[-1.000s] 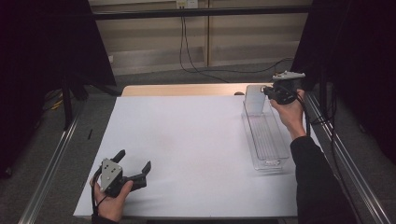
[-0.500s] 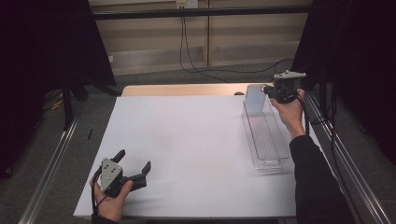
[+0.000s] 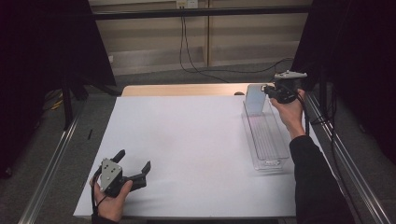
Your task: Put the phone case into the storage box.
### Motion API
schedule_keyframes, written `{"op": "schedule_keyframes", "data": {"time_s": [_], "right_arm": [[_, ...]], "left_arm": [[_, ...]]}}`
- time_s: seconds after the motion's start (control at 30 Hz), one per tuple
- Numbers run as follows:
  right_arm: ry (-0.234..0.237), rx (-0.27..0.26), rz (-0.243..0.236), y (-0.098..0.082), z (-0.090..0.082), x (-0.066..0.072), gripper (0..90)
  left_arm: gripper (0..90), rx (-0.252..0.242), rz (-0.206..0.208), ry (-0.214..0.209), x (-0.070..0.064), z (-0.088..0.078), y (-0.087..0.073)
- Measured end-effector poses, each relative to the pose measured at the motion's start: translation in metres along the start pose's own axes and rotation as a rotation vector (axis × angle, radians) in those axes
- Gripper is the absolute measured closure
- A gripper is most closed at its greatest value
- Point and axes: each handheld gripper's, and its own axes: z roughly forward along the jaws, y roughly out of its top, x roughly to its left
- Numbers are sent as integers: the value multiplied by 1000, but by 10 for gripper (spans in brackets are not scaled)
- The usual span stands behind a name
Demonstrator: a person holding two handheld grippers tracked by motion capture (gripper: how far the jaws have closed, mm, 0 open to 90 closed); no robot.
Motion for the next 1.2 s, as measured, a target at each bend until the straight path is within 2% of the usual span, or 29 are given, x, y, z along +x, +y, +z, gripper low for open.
{"op": "schedule_keyframes", "data": {"time_s": [0.13, 0.37, 0.77, 0.87, 1.2], "right_arm": [[0, 5, 19, -1, 0, -1, 806], [-2, -3, 20, 0, 0, -1, 789], [4, -12, 50, -1, -2, -3, 755], [1, -18, 56, -1, -2, -3, 702], [19, -22, 47, 0, -3, 1, 650]], "left_arm": [[32, 2, 5, 2, 0, 0, 0], [31, 0, 1, 1, 0, 0, 0], [31, 3, 2, -2, 0, 0, 0], [30, 3, -9, -4, -1, 1, -1], [30, 2, -8, -6, 0, 1, 0]]}}
